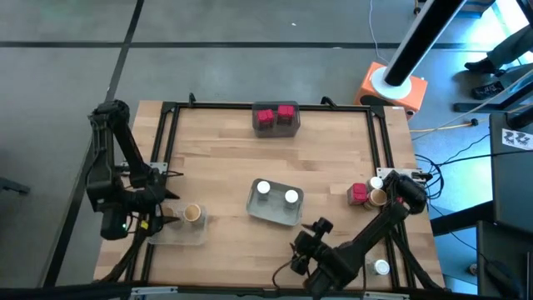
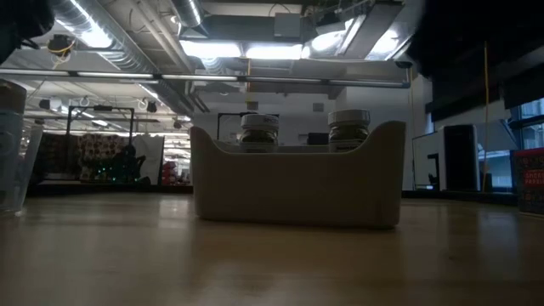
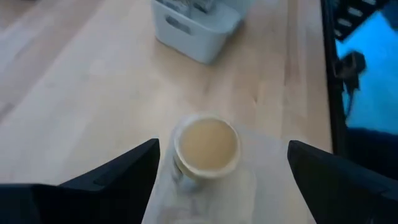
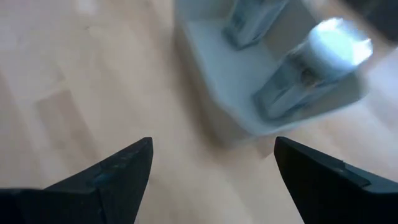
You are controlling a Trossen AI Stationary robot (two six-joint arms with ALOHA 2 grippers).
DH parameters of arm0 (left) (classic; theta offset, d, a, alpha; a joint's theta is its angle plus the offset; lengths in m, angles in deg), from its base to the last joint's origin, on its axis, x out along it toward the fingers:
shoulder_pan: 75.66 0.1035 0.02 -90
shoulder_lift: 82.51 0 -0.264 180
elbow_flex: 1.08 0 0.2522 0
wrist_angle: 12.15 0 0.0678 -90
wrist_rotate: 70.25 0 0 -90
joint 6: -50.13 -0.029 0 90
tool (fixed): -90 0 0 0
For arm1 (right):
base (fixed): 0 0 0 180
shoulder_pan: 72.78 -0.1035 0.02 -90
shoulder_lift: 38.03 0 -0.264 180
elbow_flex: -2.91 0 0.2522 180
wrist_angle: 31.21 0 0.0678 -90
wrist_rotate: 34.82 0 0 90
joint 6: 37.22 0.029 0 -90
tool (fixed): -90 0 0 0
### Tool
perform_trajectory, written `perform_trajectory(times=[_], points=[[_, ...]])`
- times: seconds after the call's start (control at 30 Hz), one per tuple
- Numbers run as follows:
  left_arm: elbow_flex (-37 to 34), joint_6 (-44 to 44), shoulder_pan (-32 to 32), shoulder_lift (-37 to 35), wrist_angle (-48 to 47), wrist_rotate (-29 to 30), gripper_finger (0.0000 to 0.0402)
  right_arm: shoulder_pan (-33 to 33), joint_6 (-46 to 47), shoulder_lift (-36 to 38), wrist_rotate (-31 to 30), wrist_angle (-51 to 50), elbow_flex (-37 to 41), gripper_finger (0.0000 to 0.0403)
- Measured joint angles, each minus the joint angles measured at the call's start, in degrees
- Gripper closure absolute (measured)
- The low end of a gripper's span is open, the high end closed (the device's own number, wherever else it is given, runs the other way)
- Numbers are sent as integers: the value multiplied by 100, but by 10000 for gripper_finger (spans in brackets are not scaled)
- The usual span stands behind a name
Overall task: Sort spices by type
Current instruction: Put the top white seasoning bottle into the gray bin
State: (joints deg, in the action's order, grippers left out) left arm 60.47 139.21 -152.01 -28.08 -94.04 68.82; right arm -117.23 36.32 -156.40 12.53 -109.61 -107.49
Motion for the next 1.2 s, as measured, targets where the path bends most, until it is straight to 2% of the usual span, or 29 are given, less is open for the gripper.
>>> perform_trajectory(times=[0.23, 0.4, 0.5, 0.67, 0.73, 1.0, 1.1, 1.2], points=[[0, -911, 856, -272, 37, 69, 66, 597, -875, 856, 50, -846, -9, 68], [0, -1943, 1582, -468, 383, 0, 66, 1192, -1534, 1387, 700, -1297, 62, 68], [-86, -2816, 2039, -589, 999, -133, 66, 1499, -1725, 1682, 1008, -1714, 76, 68], [-490, -3991, 2887, -645, 2075, -611, 70, 1694, -1581, 2130, 1121, -2500, 76, 68], [-731, -4348, 3194, -642, 2590, -875, 74, 1719, -1508, 2289, 1141, -2529, 119, 68], [-1717, -5632, 4202, -629, 5048, -1761, 89, 1843, -1267, 3252, 1796, -2542, 1392, 68], [-1902, -5836, 4471, -629, 5566, -1924, 90, 1989, -1033, 3663, 2122, -2550, 1892, 68], [-1937, -5991, 4694, -616, 5633, -1933, 90, 2278, -902, 4056, 2594, -2538, 2293, 68]])
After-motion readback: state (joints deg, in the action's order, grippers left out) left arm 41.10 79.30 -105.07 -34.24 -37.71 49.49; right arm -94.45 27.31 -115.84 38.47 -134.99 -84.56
